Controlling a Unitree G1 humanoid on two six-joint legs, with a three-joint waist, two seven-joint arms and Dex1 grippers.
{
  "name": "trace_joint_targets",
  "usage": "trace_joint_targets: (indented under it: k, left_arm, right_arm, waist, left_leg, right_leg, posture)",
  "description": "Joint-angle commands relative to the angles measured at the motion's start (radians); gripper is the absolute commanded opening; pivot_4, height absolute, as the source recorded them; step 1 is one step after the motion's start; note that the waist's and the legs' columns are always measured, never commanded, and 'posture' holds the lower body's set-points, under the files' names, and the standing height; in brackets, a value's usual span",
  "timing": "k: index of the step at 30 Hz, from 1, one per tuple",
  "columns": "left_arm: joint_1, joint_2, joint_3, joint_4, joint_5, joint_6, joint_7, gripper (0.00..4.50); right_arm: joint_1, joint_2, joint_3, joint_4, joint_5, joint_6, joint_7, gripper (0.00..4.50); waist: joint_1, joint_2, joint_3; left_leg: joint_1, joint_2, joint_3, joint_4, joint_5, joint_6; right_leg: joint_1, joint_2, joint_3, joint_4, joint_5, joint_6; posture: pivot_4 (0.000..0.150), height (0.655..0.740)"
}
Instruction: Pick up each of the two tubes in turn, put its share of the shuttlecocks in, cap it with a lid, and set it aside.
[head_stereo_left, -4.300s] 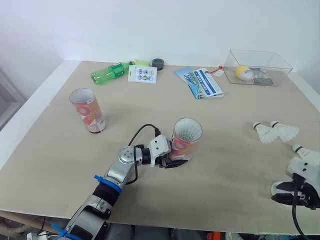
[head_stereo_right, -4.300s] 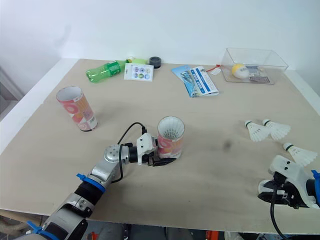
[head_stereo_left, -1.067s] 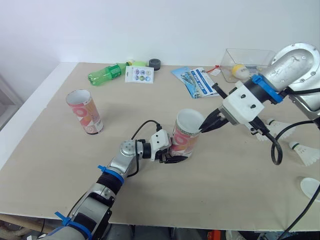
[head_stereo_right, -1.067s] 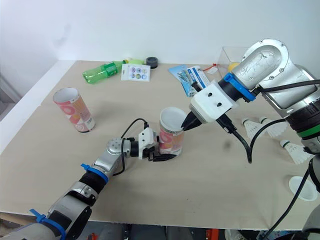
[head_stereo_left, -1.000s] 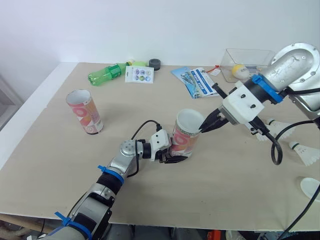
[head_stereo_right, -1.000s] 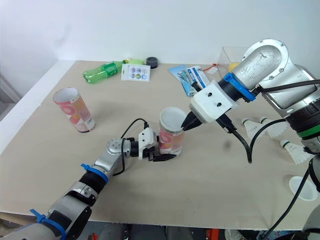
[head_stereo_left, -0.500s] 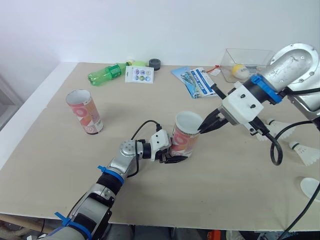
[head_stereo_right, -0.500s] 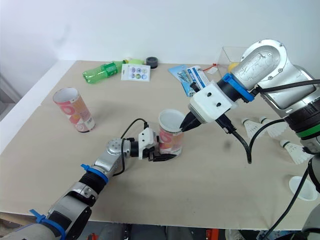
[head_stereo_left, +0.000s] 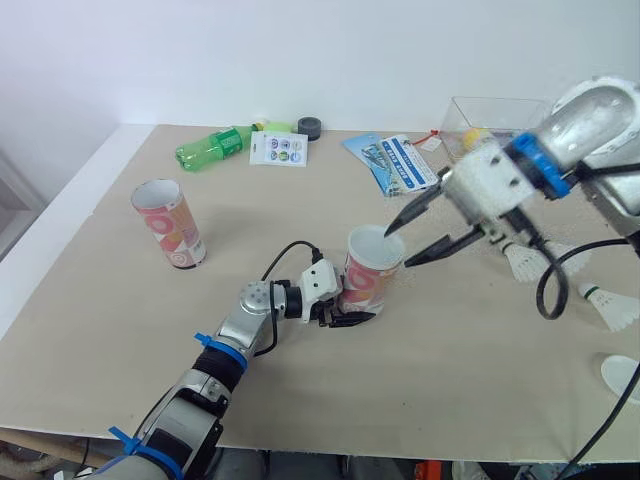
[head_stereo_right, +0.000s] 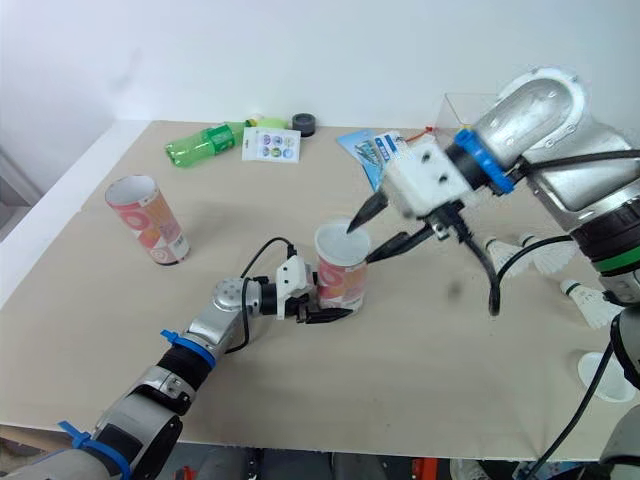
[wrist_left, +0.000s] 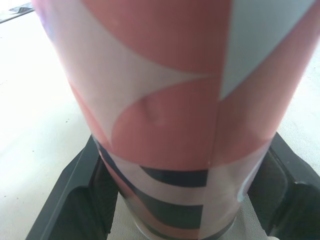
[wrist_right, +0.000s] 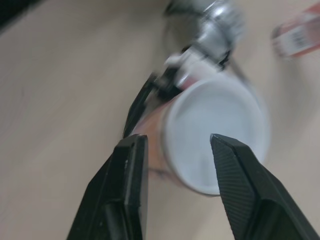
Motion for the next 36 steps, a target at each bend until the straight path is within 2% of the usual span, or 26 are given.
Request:
trace_joint_targets:
  k: [1, 4, 7, 10, 18, 29, 36]
  left_arm:
    - [0.033, 0.031, -0.016, 0.044, 0.043, 0.043, 0.01, 3.04]
    - [0.029, 0.034, -0.013, 0.043, 0.042, 0.044, 0.008, 3.04]
    - [0.025, 0.036, -0.011, 0.044, 0.042, 0.044, 0.008, 3.04]
    - [0.024, 0.034, -0.004, 0.04, 0.035, 0.052, 0.009, 3.04]
    - [0.04, 0.036, 0.005, 0.019, 0.026, 0.069, 0.006, 3.04]
    - [0.044, 0.034, 0.008, 0.012, 0.03, 0.077, 0.016, 3.04]
    - [0.053, 0.038, 0.011, 0.006, 0.031, 0.08, 0.018, 3.04]
  right_arm:
    - [0.033, 0.008, -0.174, 0.004, 0.108, 0.205, 0.033, 2.22]
    - [0.146, 0.053, -0.285, -0.012, 0.181, 0.337, -0.084, 2.22]
    - [0.254, 0.113, -0.384, -0.067, 0.157, 0.404, -0.178, 1.56]
    - [0.357, 0.182, -0.453, -0.135, 0.139, 0.463, -0.31, 0.1]
    - [0.454, 0.25, -0.548, -0.225, 0.102, 0.562, -0.364, 0.1]
    - [0.45, 0.298, -0.481, -0.188, -0.143, 0.497, -0.289, 0.1]
    - [0.426, 0.324, -0.449, -0.205, -0.247, 0.493, -0.256, 0.1]
  waist:
    - [0.0, 0.0, 0.0]
    - [0.0, -0.001, -0.001]
    - [0.0, -0.002, -0.002]
    - [0.0, 0.0, -0.002]
    - [-0.001, 0.0, -0.002]
    - [-0.002, 0.0, -0.002]
    - [-0.002, 0.0, -0.002]
  left_leg:
    - [0.0, 0.0, 0.0, 0.0, 0.0, 0.0]
    - [0.0, 0.001, 0.0, 0.0, 0.0, 0.0]
    - [0.001, 0.002, -0.001, 0.001, 0.0, 0.0]
    - [0.001, 0.002, 0.0, 0.001, 0.001, 0.001]
    - [0.0, 0.002, -0.001, 0.001, 0.001, 0.002]
    - [0.0, 0.003, -0.001, 0.0, 0.001, 0.002]
    - [0.0, 0.003, -0.001, 0.0, 0.001, 0.002]
  right_leg:
    - [0.0, 0.0, 0.0, 0.0, 0.0, 0.0]
    - [0.0, 0.001, 0.0, 0.0, 0.0, -0.001]
    - [0.001, 0.002, -0.001, 0.0, 0.001, -0.002]
    - [0.0, 0.003, 0.0, 0.002, 0.002, -0.001]
    - [0.0, 0.004, 0.0, 0.002, 0.002, 0.0]
    - [-0.001, 0.005, 0.0, 0.002, 0.002, -0.001]
    - [-0.001, 0.005, 0.0, 0.002, 0.002, -0.001]
  posture:
    - [0.15, 0.74]
    - [0.15, 0.74]
    - [0.15, 0.74]
    - [0.15, 0.74]
    - [0.15, 0.74]
    - [0.15, 0.74]
    - [0.15, 0.74]
